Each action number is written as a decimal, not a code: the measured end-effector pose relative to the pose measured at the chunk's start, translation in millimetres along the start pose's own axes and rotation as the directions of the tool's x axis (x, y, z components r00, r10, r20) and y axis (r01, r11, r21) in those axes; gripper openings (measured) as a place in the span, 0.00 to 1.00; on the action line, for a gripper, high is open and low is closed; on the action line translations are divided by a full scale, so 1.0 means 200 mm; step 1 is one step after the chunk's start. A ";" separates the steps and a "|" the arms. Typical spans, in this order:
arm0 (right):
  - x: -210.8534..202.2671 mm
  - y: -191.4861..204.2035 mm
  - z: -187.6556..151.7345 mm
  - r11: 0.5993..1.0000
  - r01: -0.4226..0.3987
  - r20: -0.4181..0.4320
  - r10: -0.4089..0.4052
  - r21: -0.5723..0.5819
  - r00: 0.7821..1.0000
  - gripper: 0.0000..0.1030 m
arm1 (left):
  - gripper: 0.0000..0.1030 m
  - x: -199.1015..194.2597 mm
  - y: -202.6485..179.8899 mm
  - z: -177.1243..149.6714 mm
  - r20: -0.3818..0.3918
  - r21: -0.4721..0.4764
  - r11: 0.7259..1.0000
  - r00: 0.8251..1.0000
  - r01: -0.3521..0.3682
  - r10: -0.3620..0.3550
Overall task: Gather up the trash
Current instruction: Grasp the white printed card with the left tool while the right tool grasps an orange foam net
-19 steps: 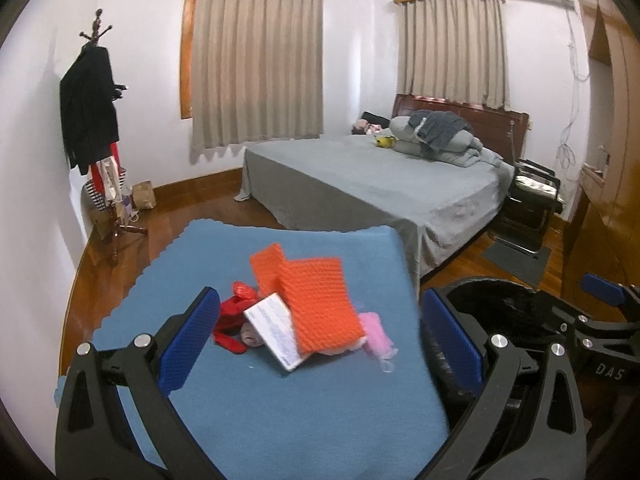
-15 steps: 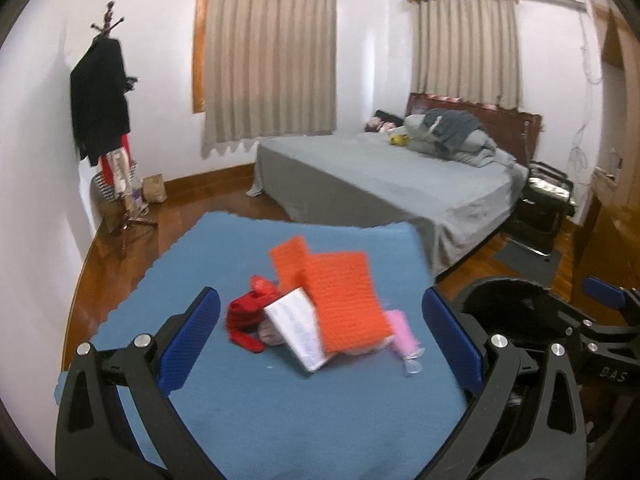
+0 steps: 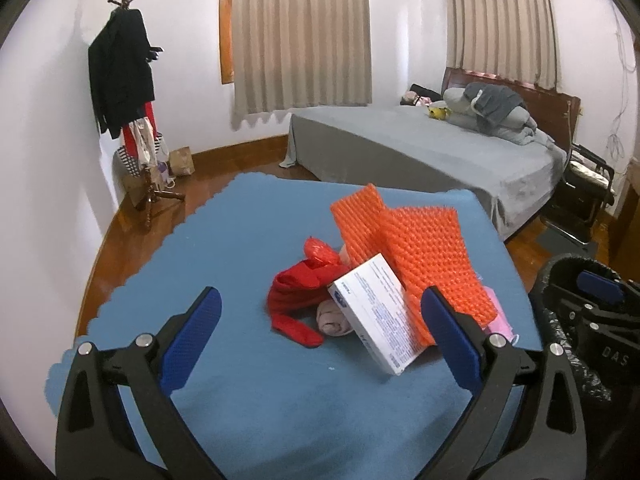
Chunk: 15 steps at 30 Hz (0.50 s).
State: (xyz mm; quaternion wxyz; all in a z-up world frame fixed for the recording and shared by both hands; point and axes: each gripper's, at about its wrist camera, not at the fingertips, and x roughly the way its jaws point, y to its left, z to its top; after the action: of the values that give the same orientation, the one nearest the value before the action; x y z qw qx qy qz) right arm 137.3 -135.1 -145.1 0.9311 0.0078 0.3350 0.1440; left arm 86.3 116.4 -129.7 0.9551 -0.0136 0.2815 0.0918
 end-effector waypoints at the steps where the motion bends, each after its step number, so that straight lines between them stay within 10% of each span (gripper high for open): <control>1: 0.03 0.00 0.00 1.000 0.001 -0.002 -0.001 -0.003 1.000 0.67 | 0.92 0.04 0.00 0.00 -0.006 0.002 1.000 1.000 0.006 -0.006; 15: 0.20 -0.07 -0.01 0.999 0.033 -0.051 -0.033 0.014 0.998 0.67 | 0.78 0.49 -0.13 -0.11 -0.174 0.009 0.997 0.982 0.080 -0.078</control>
State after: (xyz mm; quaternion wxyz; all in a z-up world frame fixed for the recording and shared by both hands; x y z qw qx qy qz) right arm 168.7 -138.3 -172.9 0.9246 0.0055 0.3594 0.1263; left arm 159.1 106.2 -202.1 0.9299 -0.0250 0.3634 0.0500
